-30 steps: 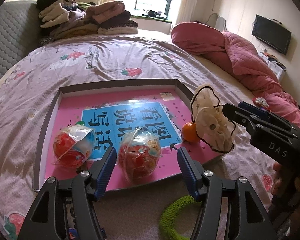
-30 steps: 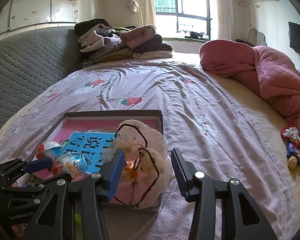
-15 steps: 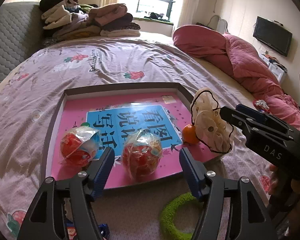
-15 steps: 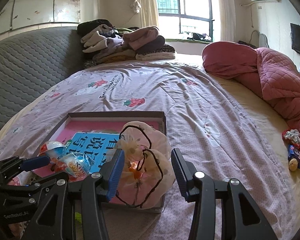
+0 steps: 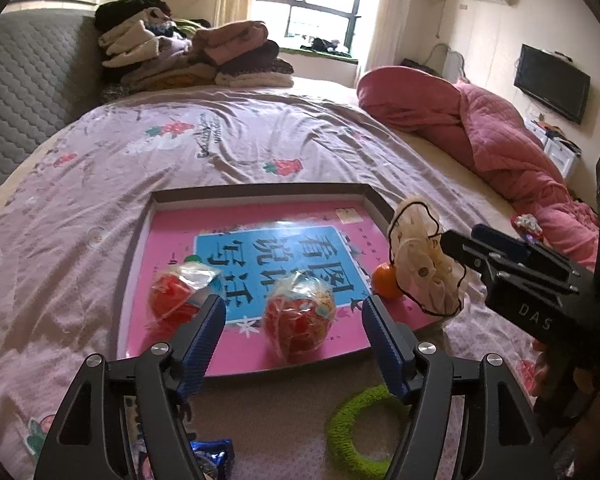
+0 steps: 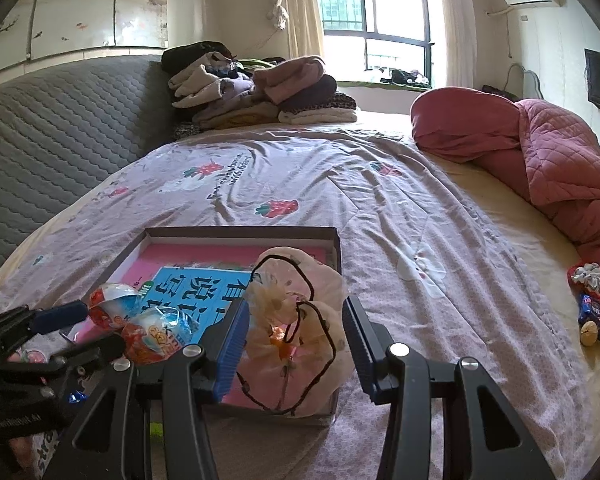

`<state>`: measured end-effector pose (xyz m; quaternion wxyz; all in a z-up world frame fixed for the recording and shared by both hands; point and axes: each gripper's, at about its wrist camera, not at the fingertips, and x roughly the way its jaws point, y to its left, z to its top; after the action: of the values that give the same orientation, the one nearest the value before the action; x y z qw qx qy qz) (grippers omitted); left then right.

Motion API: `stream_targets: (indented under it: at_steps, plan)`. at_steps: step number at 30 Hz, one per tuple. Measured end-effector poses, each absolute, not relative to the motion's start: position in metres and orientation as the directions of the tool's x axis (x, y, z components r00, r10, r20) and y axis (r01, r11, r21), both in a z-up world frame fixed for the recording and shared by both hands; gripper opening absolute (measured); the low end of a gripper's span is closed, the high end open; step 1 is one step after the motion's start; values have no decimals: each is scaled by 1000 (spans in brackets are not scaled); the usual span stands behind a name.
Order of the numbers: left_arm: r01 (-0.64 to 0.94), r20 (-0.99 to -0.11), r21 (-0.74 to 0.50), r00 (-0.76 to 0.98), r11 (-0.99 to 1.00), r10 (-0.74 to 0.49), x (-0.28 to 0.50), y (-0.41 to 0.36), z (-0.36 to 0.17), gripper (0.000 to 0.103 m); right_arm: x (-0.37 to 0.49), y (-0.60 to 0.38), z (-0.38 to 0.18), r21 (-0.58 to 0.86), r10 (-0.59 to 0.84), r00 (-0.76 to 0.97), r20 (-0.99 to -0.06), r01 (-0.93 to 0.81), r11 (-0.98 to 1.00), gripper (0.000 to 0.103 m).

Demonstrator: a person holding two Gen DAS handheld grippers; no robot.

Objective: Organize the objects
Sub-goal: 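Withdraw both tools from the tray toward the walnut and orange beside it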

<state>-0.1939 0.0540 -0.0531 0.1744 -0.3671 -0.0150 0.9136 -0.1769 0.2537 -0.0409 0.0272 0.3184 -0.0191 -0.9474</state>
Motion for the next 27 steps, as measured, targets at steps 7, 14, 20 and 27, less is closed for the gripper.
stream_targets:
  at_steps: [7, 14, 20, 27]
  plan:
    - [-270, -641, -160, -702, -949, 308, -185, 40, -41, 72, -171, 251, -35, 58, -75, -806, -587, 51, -997, 48]
    - [-256, -628, -161, -719, -953, 299, -172, 31, -33, 73, -164, 248, -27, 58, -83, -825, -559, 61, -996, 49]
    - [-248, -614, -156, -734, -956, 291, -159, 24, -26, 73, -156, 245, -21, 59, -96, -836, -540, 76, -995, 50]
    - [-244, -601, -166, -743, -955, 294, -145, 17, -19, 73, -145, 241, -15, 70, -121, -843, -524, 99, -993, 51]
